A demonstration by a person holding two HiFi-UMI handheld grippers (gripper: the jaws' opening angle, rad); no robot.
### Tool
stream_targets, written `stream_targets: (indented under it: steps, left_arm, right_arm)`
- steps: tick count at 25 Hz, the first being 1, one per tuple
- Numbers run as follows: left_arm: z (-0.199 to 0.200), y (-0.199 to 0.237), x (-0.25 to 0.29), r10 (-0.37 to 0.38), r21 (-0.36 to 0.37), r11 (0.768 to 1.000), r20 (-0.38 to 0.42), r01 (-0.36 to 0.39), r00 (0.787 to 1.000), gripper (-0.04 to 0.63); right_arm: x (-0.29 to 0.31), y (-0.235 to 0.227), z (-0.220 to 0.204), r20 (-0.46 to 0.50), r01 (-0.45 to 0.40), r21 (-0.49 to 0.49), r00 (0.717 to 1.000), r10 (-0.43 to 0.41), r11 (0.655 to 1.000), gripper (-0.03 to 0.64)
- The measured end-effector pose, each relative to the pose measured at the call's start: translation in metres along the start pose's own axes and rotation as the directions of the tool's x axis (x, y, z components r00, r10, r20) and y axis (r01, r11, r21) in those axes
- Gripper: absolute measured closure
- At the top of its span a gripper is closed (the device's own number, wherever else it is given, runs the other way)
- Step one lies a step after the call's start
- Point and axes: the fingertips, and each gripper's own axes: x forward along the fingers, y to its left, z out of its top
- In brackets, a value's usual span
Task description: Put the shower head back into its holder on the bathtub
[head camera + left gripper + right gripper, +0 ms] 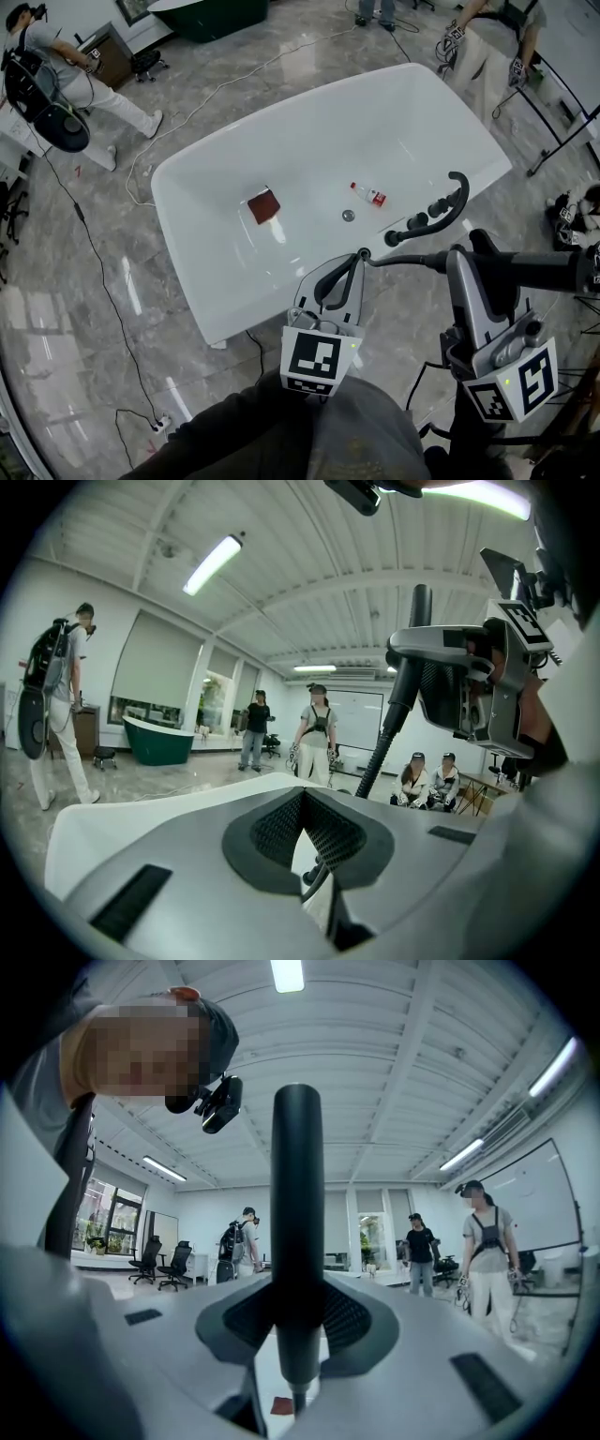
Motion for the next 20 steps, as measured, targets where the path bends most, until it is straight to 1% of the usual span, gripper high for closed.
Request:
stream_targets:
  steps: [12,20]
  left_arm:
    - [-0.004,0.011,0.002,-0.011,-0.009,1.0,-0.013,0.011,1.0,0.592]
    - [-0.01,0.026,0.005,-0.016,-0.018,1.0,-0.025,0.016,1.0,0.592]
  right_arm:
    - [0.012,0.0,-0.017,-0.039,0.022,-0.001,0.999,-0.022,1.0,0.488]
    - [0.026,0.001,-0.035,-0.073,0.037,-0.001,0.997,-0.036,0.999,0.489]
